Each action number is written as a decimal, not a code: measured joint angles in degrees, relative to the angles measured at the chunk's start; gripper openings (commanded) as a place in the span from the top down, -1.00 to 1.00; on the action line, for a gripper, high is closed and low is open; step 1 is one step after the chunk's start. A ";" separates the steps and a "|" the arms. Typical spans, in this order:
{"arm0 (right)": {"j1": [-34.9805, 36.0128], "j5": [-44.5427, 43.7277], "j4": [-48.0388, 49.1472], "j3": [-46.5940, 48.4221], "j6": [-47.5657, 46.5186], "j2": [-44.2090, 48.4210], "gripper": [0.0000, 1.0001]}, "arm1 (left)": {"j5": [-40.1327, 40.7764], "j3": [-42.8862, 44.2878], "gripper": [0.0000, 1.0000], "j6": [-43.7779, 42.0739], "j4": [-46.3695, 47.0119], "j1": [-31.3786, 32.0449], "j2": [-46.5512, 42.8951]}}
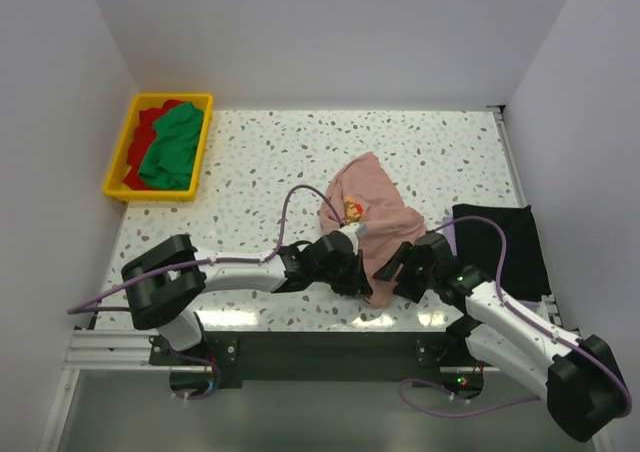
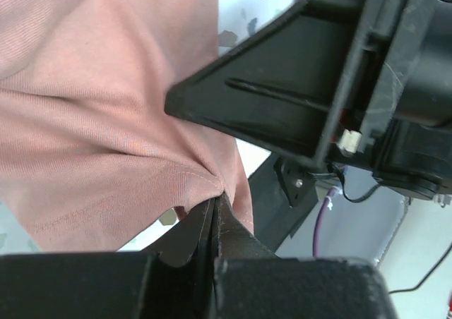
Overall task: Fold and stack the t-shirts
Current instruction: Flatten the tshirt out
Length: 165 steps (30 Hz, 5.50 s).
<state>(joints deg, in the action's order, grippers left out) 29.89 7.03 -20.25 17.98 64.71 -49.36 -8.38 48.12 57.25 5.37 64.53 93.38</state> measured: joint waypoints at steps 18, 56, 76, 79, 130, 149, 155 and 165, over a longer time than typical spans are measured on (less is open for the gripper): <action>-2.34 -14.93 -14.21 70.05 -21.62 -26.03 1.00 | 6.78 2.47 -0.22 -5.40 -1.25 -16.33 -22.32; -6.05 -12.37 -28.70 123.08 -37.31 -51.10 1.00 | 2.56 13.92 1.00 -5.35 24.41 -20.87 21.05; -36.09 17.42 -7.26 113.50 -14.91 -55.95 1.00 | 12.70 37.51 1.00 -11.30 -6.54 -50.07 4.50; -37.73 19.93 -2.47 99.08 -12.76 -50.07 1.00 | 13.42 32.44 0.97 -12.92 -6.38 -49.83 -3.39; -37.35 20.72 2.01 12.85 -27.96 -10.12 1.00 | 41.46 63.54 -0.08 -21.40 -27.65 -33.00 42.95; -37.35 22.58 2.67 12.48 -29.44 -10.99 1.00 | 46.36 68.83 0.43 -26.88 -23.43 -33.40 49.68; -37.35 22.60 2.73 12.41 -29.57 -10.99 1.00 | 45.90 68.83 0.52 -27.06 -22.47 -33.66 49.68; -37.35 22.60 2.93 11.54 -29.62 -10.99 1.00 | 43.93 68.83 0.10 -27.87 -21.53 -34.82 49.68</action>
<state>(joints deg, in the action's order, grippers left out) -7.46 29.63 -17.32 29.52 35.09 -60.36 35.55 116.95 29.39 -16.16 29.71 143.06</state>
